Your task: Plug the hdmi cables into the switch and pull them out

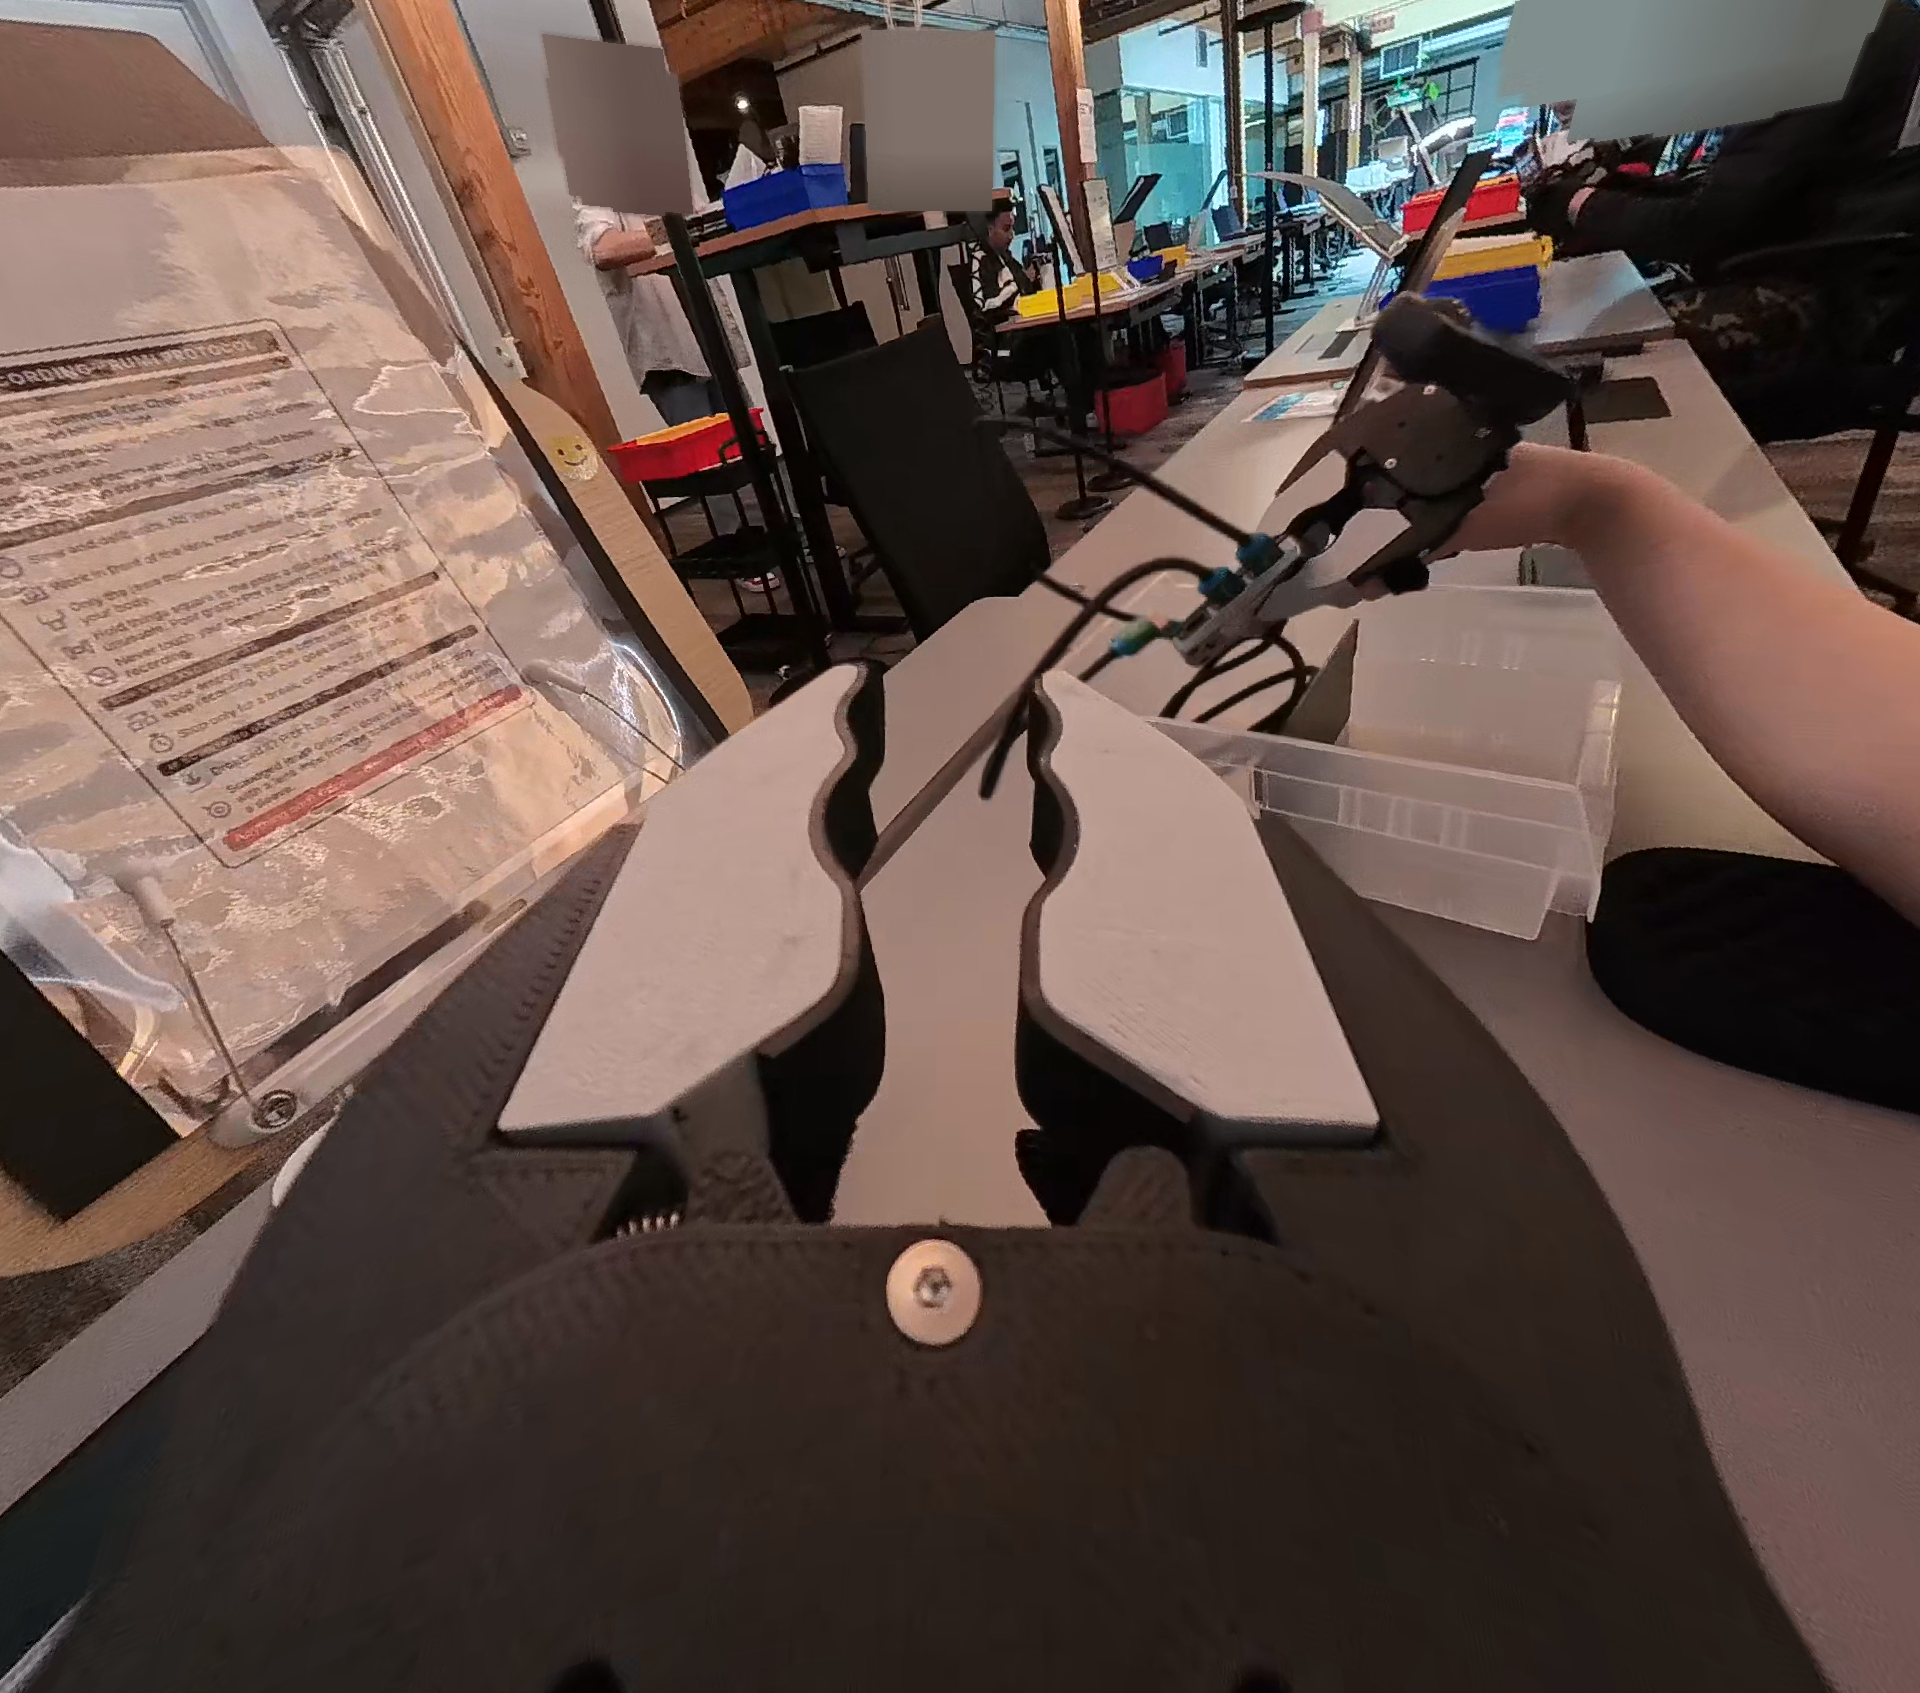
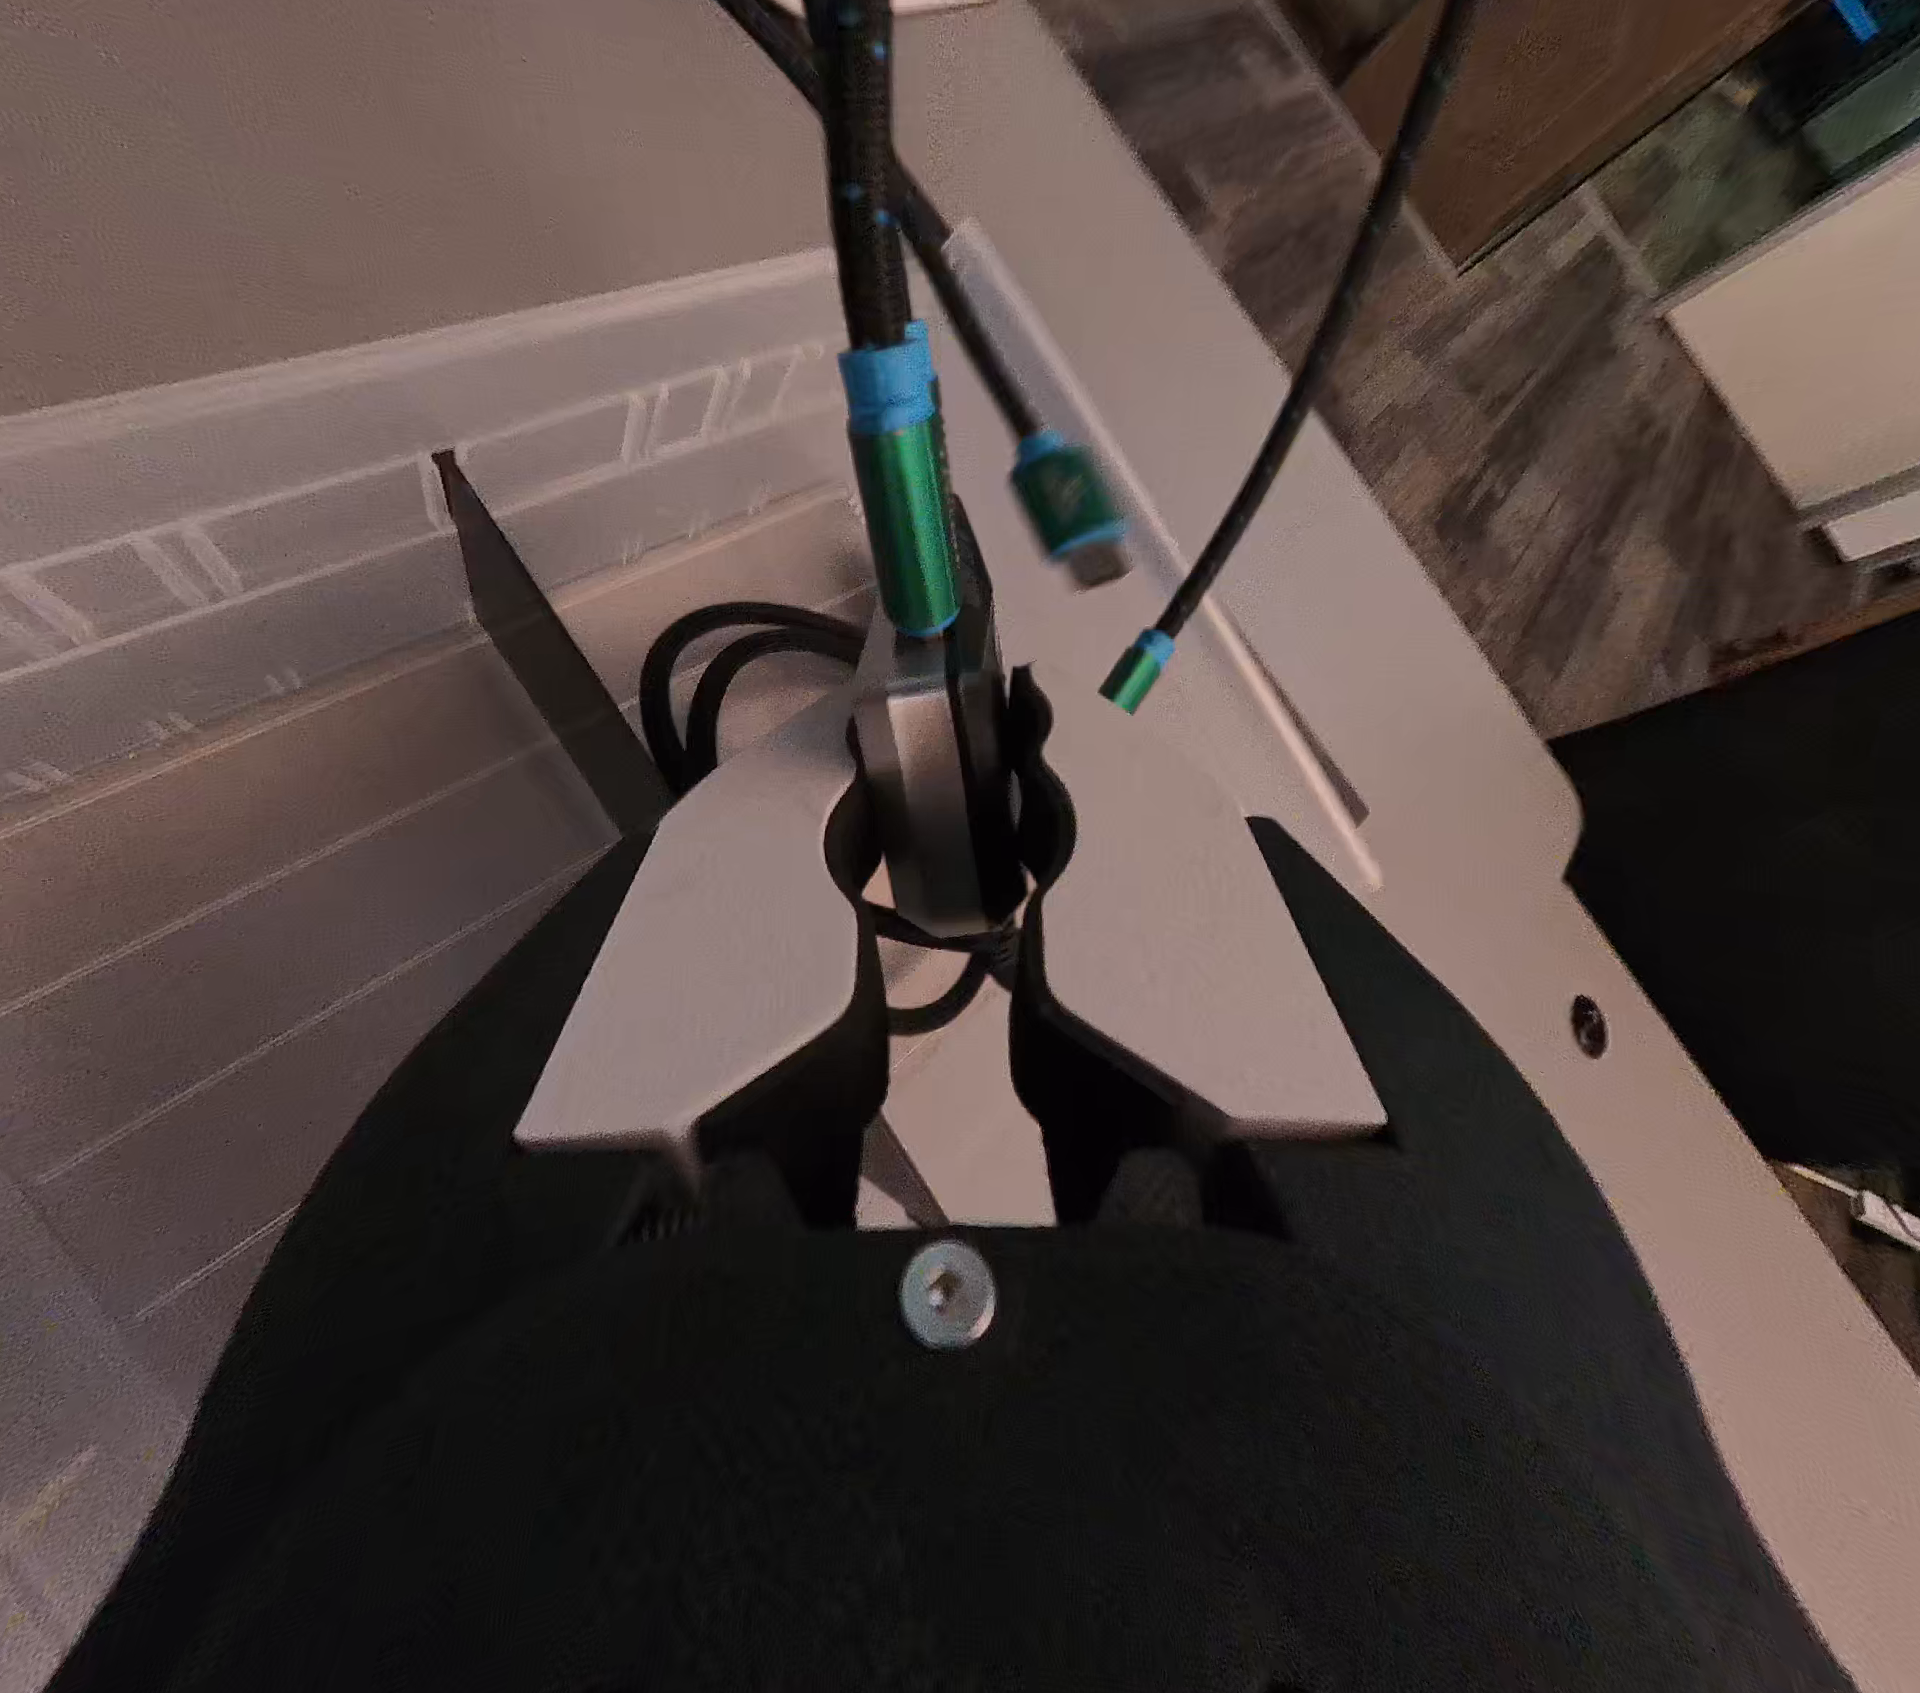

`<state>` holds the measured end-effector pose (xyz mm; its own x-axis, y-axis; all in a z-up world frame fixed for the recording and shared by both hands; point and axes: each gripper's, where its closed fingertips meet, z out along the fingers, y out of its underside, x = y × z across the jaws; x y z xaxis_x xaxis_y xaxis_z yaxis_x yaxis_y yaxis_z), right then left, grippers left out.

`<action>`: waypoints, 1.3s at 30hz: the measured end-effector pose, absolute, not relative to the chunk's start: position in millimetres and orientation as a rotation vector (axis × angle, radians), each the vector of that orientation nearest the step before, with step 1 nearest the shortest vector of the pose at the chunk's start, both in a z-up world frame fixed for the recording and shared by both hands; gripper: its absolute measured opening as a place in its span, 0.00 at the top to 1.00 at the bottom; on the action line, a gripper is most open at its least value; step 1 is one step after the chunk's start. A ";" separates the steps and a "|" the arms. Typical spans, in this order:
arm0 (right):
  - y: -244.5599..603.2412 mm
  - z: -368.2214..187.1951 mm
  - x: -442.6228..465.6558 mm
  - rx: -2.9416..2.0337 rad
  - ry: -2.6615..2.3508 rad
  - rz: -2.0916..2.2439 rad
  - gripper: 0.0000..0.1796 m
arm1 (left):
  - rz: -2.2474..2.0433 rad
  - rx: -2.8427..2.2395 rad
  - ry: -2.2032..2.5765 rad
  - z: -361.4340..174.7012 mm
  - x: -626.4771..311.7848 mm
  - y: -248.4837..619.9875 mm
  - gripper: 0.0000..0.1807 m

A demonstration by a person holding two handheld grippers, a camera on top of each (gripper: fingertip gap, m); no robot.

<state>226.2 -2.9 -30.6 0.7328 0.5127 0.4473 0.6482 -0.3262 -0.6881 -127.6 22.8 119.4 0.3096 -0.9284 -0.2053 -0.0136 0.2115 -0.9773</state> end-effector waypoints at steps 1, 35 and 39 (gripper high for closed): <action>-1.7 -37.6 225.3 -2.030 -0.890 -0.178 0.87 | -0.834 -1.173 1.062 118.7 -127.0 22.1 0.86; -12.6 -39.2 250.4 -2.024 -0.613 0.100 0.84 | -0.621 -1.419 1.204 -12.9 -3.1 44.7 0.81; -13.2 -40.2 250.4 -2.018 -0.620 0.103 0.84 | -0.613 -1.412 1.136 -16.3 38.5 66.4 0.83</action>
<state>250.4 -13.2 -40.2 0.8657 0.4667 0.1808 0.3834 -0.3862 -0.8390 38.5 66.4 -16.3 0.3920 -0.8872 -0.2433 -0.2829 0.1354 -0.9496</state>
